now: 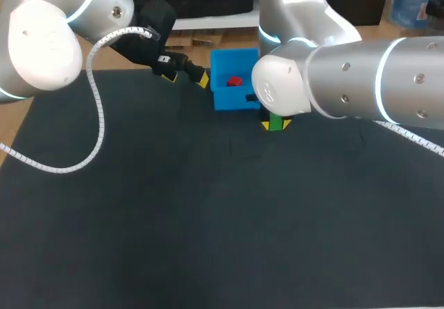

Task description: Use the left arm to pick the red cube and place it into the blue plastic box first, then use the right arm to grasp the green cube and put it into the same blue plastic box after the first action is fully finished.

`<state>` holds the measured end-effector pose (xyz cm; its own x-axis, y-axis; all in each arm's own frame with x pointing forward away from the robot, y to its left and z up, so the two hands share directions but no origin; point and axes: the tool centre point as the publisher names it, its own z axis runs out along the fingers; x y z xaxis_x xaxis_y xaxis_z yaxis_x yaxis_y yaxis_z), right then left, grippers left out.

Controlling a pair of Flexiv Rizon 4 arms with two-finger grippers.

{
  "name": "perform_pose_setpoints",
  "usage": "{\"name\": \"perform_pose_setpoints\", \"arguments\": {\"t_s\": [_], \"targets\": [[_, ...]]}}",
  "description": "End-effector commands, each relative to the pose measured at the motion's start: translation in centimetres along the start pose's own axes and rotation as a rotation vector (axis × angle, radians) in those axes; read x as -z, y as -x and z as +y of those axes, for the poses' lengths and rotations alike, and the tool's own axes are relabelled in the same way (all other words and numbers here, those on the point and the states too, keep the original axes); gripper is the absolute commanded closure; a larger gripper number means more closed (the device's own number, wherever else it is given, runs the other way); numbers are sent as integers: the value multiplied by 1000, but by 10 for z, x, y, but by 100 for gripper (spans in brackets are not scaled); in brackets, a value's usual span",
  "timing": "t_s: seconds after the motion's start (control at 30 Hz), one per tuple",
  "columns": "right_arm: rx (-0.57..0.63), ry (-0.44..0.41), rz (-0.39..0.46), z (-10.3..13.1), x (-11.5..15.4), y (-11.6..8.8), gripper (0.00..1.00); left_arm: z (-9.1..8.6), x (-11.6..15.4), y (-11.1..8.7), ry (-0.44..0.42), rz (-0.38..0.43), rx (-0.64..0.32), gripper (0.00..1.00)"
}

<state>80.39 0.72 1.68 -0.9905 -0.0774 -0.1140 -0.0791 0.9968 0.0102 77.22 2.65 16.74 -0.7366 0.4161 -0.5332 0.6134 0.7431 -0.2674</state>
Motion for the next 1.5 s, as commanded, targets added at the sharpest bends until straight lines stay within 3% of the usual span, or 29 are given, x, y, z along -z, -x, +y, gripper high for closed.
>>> {"name": "perform_pose_setpoints", "arguments": {"t_s": [0.03,1.5], "targets": [[-1,2,-14,-4,7,-6,100,-1,0,0,3,2,1,0],[46,53,-179,-35,101,5,100,-1,0,0,3,2,1,0]]}}
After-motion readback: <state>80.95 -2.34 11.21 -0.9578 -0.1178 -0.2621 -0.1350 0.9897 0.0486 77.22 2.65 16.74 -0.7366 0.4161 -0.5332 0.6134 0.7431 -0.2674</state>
